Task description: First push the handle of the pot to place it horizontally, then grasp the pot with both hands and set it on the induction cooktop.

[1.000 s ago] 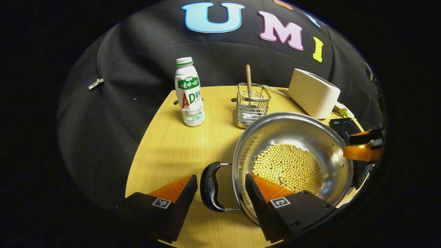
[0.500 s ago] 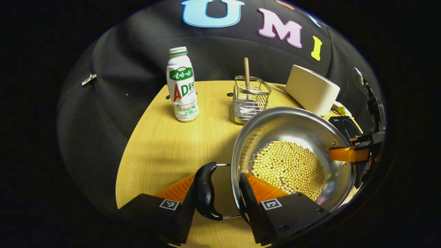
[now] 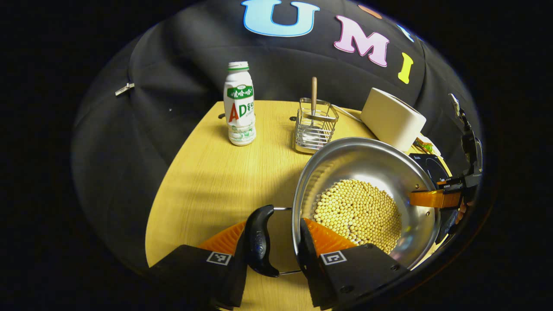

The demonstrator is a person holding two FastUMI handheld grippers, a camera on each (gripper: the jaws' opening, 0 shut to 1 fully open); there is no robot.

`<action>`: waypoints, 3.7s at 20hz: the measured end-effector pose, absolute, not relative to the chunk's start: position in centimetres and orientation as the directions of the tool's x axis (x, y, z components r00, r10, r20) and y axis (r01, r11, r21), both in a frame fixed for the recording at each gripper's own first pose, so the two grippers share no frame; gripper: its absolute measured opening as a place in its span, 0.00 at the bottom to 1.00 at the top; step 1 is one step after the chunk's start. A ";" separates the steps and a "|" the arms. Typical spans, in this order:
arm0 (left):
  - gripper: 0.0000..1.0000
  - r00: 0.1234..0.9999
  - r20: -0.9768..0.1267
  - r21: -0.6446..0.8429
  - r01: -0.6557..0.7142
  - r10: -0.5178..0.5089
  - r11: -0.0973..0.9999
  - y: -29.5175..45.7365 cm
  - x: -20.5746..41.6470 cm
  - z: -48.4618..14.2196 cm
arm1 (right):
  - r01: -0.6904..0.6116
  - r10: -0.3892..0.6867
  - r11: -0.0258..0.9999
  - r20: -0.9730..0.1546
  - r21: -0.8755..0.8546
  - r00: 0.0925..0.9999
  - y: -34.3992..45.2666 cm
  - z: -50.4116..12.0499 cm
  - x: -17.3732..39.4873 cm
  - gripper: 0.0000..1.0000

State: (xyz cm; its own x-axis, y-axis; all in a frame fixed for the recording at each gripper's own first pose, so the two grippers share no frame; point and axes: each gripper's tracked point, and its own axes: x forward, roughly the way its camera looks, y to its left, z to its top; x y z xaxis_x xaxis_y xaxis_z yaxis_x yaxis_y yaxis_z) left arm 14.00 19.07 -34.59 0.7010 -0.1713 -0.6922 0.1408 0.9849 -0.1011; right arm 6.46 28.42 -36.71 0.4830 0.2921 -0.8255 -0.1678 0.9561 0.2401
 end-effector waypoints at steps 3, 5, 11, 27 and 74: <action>0.60 0.711 -0.686 -0.076 0.140 -0.154 0.987 18.5 13.0 -32.2 | -0.175 0.313 0.949 -0.814 0.261 0.489 27.6 -34.6 5.7 0.58; 0.60 0.708 -0.690 -0.073 0.138 -0.150 0.988 17.5 12.1 -30.7 | -0.171 0.314 0.949 -0.808 0.263 0.499 26.2 -33.2 5.3 0.58; 0.60 0.722 -0.677 -0.068 0.137 -0.147 0.988 12.7 9.6 -26.9 | -0.165 0.324 0.946 -0.796 0.279 0.512 20.7 -30.5 3.8 0.58; 0.60 0.709 -0.677 -0.072 0.201 -0.196 0.977 -5.3 9.1 -24.3 | -0.112 0.286 0.957 -0.803 0.268 0.523 2.3 -30.3 4.3 0.58; 0.62 0.668 -0.699 -0.139 0.223 -0.255 0.965 -17.5 16.9 -30.9 | -0.016 0.231 0.967 -0.842 0.256 0.487 -7.6 -38.5 10.3 0.58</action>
State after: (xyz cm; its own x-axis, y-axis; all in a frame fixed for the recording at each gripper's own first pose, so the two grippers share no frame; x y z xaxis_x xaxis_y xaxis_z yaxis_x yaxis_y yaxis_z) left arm 16.85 -17.50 -30.93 0.6677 -0.2554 -0.6993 0.2230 0.9648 -0.1394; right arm 10.33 -7.57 -38.50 0.4873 0.2310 -0.8421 -0.0155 0.9665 0.2562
